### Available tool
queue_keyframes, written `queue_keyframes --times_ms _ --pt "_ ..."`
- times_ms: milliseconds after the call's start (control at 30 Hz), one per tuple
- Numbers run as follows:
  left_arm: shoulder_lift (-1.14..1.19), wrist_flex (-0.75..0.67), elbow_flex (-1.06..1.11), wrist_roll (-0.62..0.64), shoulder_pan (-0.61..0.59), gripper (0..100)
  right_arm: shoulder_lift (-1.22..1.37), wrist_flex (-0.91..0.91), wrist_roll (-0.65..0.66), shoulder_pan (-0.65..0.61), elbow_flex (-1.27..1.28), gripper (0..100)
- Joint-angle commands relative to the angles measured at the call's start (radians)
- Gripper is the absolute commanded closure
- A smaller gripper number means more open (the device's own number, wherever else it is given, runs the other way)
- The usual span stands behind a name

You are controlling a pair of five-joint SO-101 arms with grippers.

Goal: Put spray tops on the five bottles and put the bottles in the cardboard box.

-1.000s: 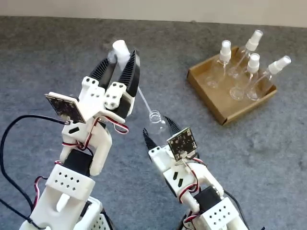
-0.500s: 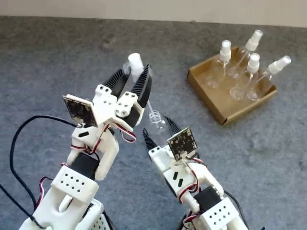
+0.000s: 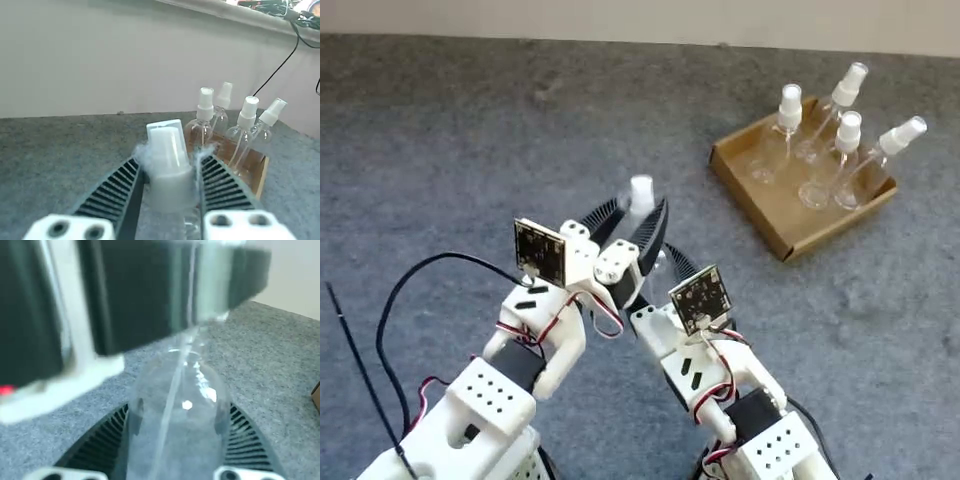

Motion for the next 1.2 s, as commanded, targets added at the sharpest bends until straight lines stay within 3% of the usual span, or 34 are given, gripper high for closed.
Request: queue_keyframes --times_ms 0,500,733,1167 --pt "-0.012 -0.018 0.018 -0.008 0.015 97 -0.015 0.002 -0.006 0.015 0.127 82.8" --pt "-0.076 0.071 0.022 -0.006 0.021 97 -0.015 0.002 -0.006 0.016 0.127 82.8" --pt "-0.265 0.325 0.027 -0.003 0.021 97 -0.015 0.002 -0.006 0.016 0.127 82.8" --pt "-0.306 0.391 0.036 -0.005 0.021 96 -0.015 0.004 -0.006 0.016 0.127 82.8"
